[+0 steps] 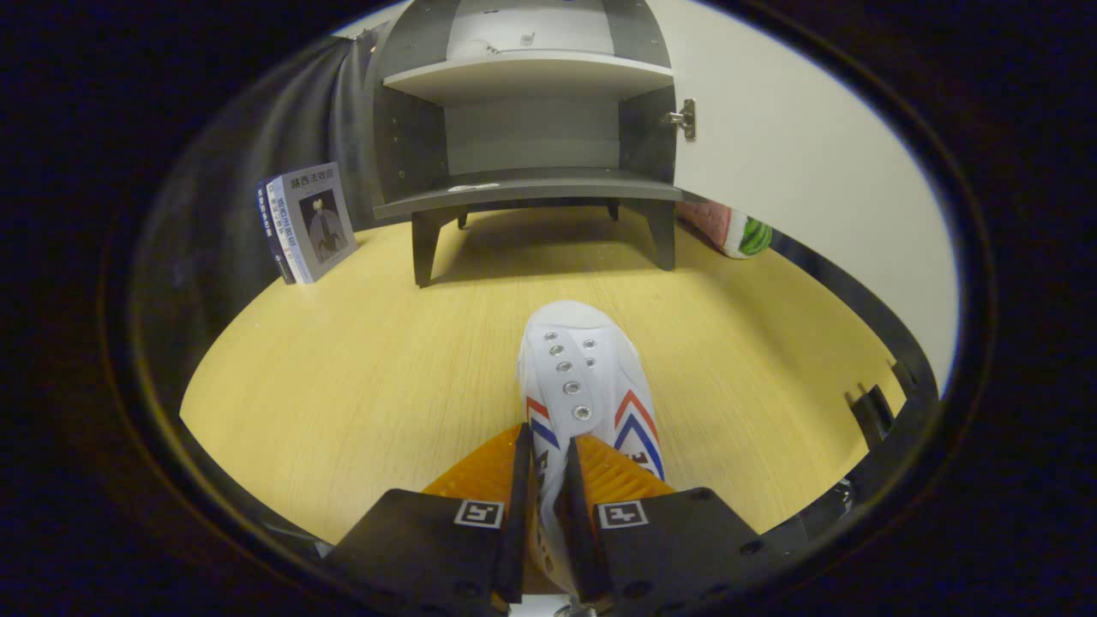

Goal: Open the shoe cabinet door, grab the shoes and put them into the shoe cabinet, then close the shoe cabinet door.

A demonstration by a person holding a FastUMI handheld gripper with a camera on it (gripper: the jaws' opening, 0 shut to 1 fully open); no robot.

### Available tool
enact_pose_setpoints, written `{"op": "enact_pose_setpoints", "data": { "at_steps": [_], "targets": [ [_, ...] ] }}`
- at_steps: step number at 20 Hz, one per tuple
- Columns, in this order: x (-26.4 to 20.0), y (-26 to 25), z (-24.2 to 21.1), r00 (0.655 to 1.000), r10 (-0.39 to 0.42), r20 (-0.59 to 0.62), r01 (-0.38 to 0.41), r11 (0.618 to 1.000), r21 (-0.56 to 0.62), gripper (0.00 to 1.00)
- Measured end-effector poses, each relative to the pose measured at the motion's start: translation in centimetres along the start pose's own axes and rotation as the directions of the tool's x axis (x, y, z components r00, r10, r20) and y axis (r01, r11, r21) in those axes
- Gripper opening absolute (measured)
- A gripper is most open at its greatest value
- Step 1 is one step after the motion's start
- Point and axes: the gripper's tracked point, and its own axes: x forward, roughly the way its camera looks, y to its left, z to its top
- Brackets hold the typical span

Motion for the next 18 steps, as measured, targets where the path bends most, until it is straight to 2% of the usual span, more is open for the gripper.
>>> {"op": "enact_pose_setpoints", "data": {
  "at_steps": [2, 4, 6, 12, 18],
  "targets": [
    [-0.2, 0.0, 0.3, 1.000, 0.001, 0.002, -0.001, 1.000, 0.002, 0.11],
    [-0.7, 0.2, 0.4, 1.000, 0.012, 0.000, -0.012, 1.000, 0.005, 0.11],
    [-0.3, 0.2, 0.4, 1.000, 0.013, -0.002, -0.013, 1.000, -0.010, 0.03],
    [-1.1, 0.4, 1.9, 1.000, 0.021, 0.008, -0.021, 0.999, -0.024, 0.02],
    [-5.3, 0.2, 6.6, 0.999, 0.006, 0.038, -0.004, 0.998, -0.058, 0.02]
  ]
}}
